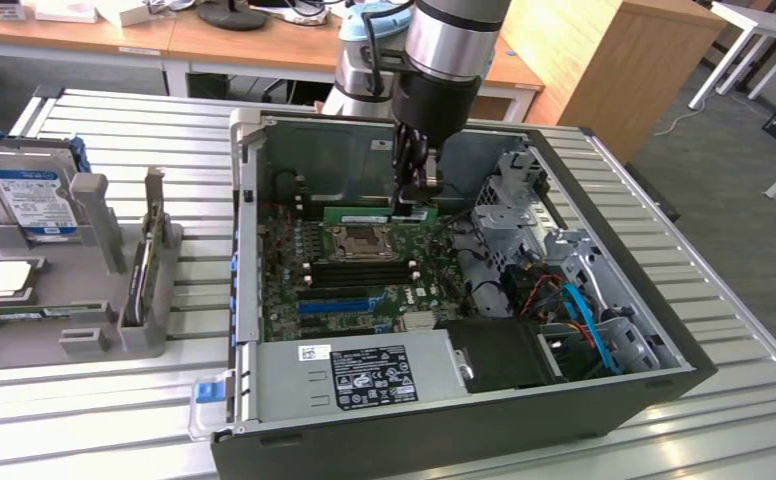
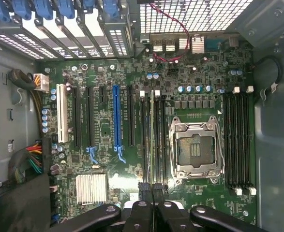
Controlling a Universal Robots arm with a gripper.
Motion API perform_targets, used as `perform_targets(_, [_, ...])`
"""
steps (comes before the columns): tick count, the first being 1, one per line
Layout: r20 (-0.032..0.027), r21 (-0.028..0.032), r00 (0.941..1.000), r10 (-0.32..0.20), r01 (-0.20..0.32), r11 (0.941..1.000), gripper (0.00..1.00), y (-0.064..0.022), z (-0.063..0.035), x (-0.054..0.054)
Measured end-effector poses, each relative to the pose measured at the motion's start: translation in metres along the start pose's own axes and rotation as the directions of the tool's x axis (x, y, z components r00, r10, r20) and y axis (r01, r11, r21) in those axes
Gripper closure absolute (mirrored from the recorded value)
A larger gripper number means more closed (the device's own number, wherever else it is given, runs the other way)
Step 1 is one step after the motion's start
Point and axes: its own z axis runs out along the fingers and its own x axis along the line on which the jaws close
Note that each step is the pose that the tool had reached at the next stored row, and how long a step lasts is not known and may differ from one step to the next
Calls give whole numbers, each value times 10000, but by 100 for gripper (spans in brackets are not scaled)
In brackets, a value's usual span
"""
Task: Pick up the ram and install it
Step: 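Insert the ram into the slot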
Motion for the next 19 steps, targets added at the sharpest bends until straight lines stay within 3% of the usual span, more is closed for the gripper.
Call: perform_targets(19, [2,0,10000,0,0,10000,88,-1,136,-3])
